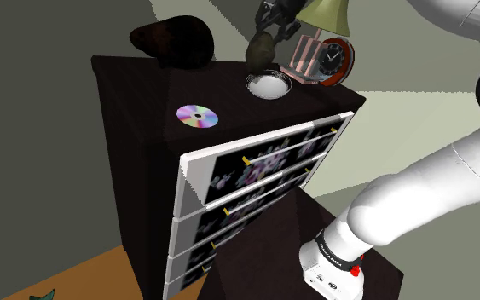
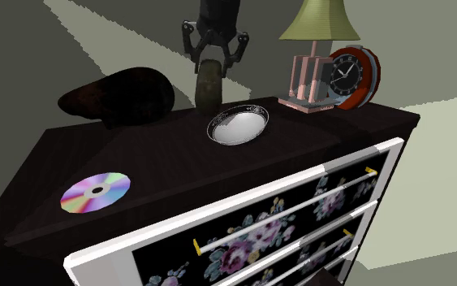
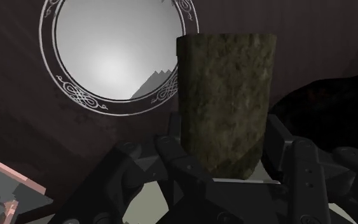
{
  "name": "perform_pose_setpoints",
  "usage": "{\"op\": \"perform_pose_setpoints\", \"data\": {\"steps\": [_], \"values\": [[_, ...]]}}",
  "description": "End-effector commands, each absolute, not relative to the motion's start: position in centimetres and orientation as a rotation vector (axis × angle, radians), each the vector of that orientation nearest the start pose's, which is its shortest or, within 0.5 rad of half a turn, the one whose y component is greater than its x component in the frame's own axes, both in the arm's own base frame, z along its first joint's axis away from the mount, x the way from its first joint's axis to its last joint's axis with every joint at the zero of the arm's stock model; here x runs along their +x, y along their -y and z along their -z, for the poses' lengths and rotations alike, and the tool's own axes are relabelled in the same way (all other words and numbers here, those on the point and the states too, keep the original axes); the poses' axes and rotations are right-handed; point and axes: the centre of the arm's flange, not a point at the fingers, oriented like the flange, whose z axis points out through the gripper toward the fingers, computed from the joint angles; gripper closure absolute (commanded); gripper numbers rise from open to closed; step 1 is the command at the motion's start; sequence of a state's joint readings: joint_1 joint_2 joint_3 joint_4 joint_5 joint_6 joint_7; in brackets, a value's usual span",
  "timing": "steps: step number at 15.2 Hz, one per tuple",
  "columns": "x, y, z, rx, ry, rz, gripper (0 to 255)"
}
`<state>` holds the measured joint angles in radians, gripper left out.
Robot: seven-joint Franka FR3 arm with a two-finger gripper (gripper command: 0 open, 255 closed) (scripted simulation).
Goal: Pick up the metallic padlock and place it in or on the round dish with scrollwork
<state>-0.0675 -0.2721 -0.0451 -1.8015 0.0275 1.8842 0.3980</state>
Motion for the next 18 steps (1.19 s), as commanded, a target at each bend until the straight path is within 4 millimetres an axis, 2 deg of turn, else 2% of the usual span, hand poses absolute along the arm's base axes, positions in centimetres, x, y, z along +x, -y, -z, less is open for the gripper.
{"op": "perform_pose_setpoints", "data": {"steps": [1, 5, 16, 18], "values": [[47.2, 7.6, -68.9, -2.907, -0.764, 0.526, 255], [43.4, 11.3, -68.6, -2.907, -0.764, 0.526, 255], [43.4, 11.3, -62.8, -2.907, -0.764, 0.526, 255], [43.4, 11.3, -62.4, -2.907, -0.764, 0.526, 255]]}}
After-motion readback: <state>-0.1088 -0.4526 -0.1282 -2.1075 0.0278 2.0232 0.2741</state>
